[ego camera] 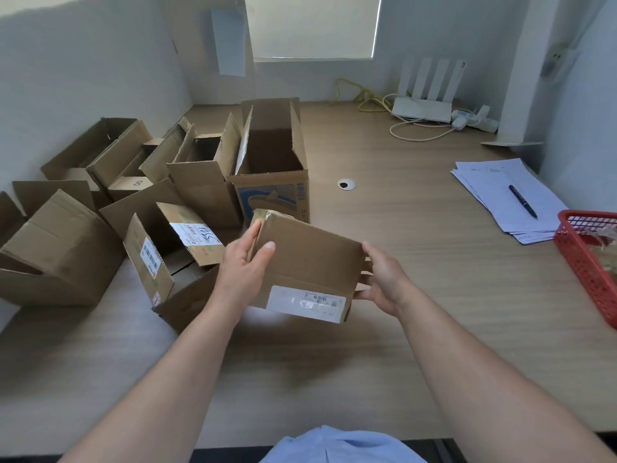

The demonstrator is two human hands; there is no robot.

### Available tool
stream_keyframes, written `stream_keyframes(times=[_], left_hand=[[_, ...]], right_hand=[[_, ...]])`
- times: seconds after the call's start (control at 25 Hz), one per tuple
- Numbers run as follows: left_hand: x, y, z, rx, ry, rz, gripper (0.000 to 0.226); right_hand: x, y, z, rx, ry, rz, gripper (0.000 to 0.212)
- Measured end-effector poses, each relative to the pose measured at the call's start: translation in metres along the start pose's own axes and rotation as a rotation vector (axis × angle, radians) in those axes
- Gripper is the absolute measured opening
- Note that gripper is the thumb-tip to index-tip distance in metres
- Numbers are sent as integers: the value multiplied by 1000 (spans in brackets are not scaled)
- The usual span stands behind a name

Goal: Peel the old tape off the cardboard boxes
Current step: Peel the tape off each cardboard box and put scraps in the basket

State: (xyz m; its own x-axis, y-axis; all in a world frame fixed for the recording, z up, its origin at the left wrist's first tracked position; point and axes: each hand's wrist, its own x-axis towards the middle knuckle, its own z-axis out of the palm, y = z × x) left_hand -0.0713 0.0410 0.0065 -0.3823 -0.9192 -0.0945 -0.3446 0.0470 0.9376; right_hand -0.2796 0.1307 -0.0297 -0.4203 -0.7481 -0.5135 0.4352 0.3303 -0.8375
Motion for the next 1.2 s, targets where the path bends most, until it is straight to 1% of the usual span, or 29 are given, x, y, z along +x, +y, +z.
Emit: stream_keyframes(times=[0.08, 0.2, 0.32, 0.36, 0.4, 0.48, 0.56, 0.64, 0.72, 0.8, 0.92, 1.0, 1.08, 1.2], left_hand=[[1, 6, 0, 129, 20, 93, 46], [-4, 9, 5, 393, 48, 163, 43], [-8, 10, 9, 608, 63, 262, 45], [-9, 10, 10, 677, 56, 294, 45], [-9, 11, 11, 746, 40, 321, 45], [-11, 11, 15, 873, -20, 388, 45], [-16, 10, 20, 958, -76, 465, 44], [-22, 10, 25, 985, -87, 517, 44], [-27, 11, 27, 986, -79, 560, 46], [-32, 10, 28, 991, -89, 610, 46], [-32, 11, 26, 929, -56, 570, 51], [-29, 13, 27, 891, -18, 528, 47], [-26, 12, 29, 902, -2, 511, 42], [-20, 11, 33, 926, 20, 461, 46]], right_hand=[[1, 9, 3, 94, 12, 44, 25], [1, 26, 4, 209, 22, 139, 21], [2, 42, 1, 239, -20, 247, 24], [2, 47, -1, 194, -45, 288, 26], [1, 51, -3, 97, -65, 333, 27], [-2, 60, -6, -188, -90, 416, 26], [-4, 64, -7, -425, -87, 445, 23], [-3, 64, -7, -516, -75, 427, 21], [-1, 61, -10, -509, -72, 407, 20], [0, 57, -15, -479, -90, 389, 24], [0, 49, -16, -539, -70, 340, 25], [4, 40, -13, -504, -20, 245, 22], [9, 28, -7, -404, 0, 116, 20], [12, 8, 3, -292, -11, -62, 24]])
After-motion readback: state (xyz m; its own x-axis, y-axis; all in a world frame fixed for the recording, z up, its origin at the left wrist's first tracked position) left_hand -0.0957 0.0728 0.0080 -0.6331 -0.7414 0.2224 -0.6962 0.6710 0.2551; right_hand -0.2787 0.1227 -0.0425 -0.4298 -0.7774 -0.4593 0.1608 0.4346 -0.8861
